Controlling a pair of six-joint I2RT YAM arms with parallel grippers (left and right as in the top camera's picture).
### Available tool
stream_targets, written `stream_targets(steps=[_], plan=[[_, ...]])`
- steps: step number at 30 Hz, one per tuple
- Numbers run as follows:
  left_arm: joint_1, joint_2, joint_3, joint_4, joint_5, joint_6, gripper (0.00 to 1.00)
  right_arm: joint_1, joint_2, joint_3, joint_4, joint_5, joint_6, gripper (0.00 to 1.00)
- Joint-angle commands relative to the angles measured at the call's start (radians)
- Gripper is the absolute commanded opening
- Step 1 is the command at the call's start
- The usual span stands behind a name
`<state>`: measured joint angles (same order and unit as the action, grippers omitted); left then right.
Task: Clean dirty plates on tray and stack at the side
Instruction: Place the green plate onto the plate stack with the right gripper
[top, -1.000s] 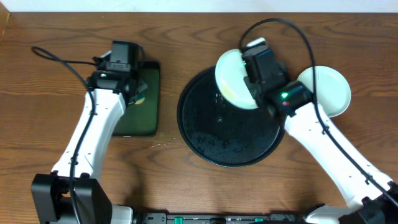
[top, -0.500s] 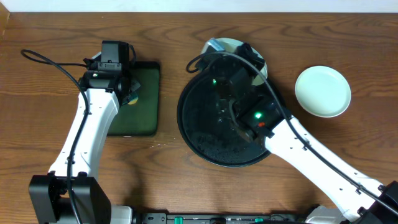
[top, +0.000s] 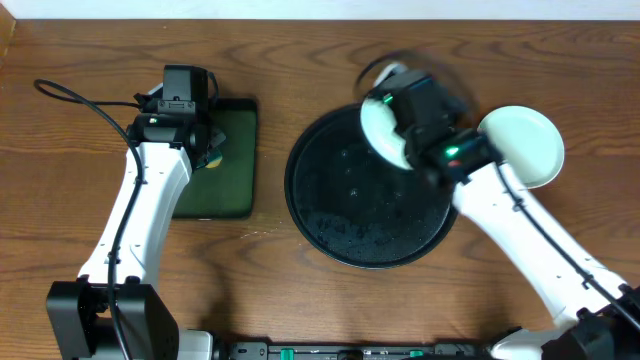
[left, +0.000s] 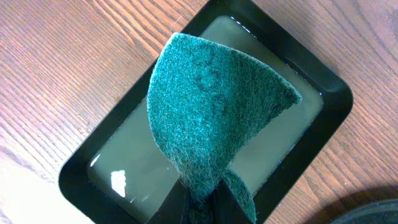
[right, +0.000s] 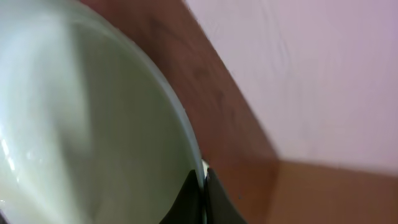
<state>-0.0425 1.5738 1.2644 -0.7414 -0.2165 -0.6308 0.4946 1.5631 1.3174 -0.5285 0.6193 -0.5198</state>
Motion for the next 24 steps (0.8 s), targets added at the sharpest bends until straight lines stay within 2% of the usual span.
stream_targets(steps=[1, 4, 7, 9, 12, 16, 19, 24], plan=[[0.004, -0.006, -0.004, -0.006, -0.019, 0.009, 0.07, -0.148, -0.028, 0.01, 0.008, -0.121, 0.331, 0.01], [0.004, -0.006, -0.004, -0.013, -0.019, 0.009, 0.07, -0.342, -0.025, 0.009, -0.039, -0.411, 0.435, 0.01], [0.004, -0.006, -0.004, -0.013, -0.019, 0.009, 0.07, -0.539, -0.004, 0.009, -0.091, -0.727, 0.437, 0.01], [0.004, -0.006, -0.004, -0.013, -0.019, 0.009, 0.07, -0.663, 0.019, 0.009, -0.121, -0.849, 0.438, 0.01], [0.004, -0.006, -0.004, -0.013, -0.019, 0.009, 0.07, -0.824, 0.069, 0.009, -0.162, -0.886, 0.479, 0.01], [0.004, -0.006, -0.004, -0.012, -0.019, 0.009, 0.07, -0.98, 0.142, 0.009, -0.167, -0.887, 0.616, 0.01], [0.004, -0.006, -0.004, -0.01, -0.019, 0.009, 0.07, -1.046, 0.184, 0.009, -0.167, -0.887, 0.689, 0.01], [0.004, -0.006, -0.004, -0.009, -0.019, 0.008, 0.07, -1.084, 0.246, 0.009, -0.118, -0.887, 0.689, 0.01]])
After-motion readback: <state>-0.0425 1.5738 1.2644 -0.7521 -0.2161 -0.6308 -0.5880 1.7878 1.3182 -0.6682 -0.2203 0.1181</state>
